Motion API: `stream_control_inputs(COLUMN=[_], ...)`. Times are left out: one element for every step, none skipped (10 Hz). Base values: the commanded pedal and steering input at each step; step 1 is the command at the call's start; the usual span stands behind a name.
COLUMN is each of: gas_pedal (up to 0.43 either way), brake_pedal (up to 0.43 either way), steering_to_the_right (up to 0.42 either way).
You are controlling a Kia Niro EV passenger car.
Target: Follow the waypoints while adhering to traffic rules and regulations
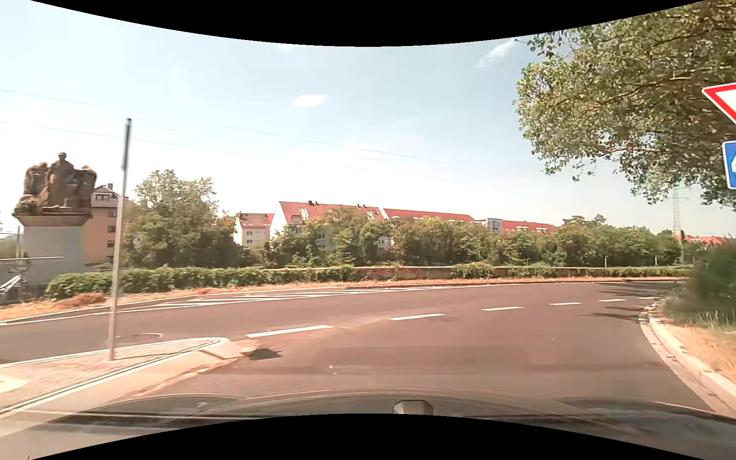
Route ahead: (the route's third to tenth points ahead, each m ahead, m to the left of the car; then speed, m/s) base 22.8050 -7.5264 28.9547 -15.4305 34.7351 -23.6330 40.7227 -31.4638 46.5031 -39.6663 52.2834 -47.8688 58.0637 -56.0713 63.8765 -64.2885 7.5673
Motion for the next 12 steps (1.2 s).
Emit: stream_control_inputs(gas_pedal=[0.118,0.118,0.130,0.130,0.130,0.130,0.138,0.138,0.150,0.157,0.157,0.157], brake_pedal=[0.000,0.000,0.000,0.000,0.000,0.000,0.000,0.000,0.000,0.000,0.000,0.000], steering_to_the_right=[0.217,0.217,0.217,0.218,0.218,0.218,0.217,0.216,0.212,0.209,0.207,0.201])
